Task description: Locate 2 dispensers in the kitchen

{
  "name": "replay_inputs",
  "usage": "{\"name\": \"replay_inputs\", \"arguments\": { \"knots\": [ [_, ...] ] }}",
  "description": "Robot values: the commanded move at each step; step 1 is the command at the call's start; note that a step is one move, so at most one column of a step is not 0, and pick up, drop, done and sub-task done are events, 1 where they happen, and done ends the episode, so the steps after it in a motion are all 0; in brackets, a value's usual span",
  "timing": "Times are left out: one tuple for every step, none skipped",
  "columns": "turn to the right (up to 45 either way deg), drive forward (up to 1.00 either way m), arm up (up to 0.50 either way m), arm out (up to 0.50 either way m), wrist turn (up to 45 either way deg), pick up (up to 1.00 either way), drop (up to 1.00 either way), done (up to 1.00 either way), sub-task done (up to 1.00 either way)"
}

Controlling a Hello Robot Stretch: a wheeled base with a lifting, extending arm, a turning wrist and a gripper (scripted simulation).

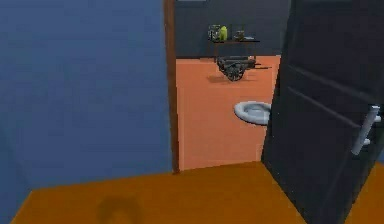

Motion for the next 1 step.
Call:
{"name": "replay_inputs", "arguments": {
  "knots": [
    [0.0, 1.00, 0.00, 0.00, 0.0, 0.00, 0.00, 0.00, 0.00]
  ]
}}
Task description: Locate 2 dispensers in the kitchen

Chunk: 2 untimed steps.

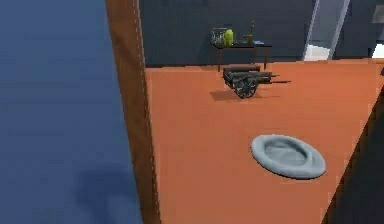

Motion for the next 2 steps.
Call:
{"name": "replay_inputs", "arguments": {
  "knots": [
    [0.0, 0.95, 0.00, 0.00, 0.0, 0.00, 0.00, 0.00, 0.00],
    [3.0, 0.00, 0.00, 0.00, 0.0, 0.00, 0.00, 0.00, 0.00]
  ]
}}
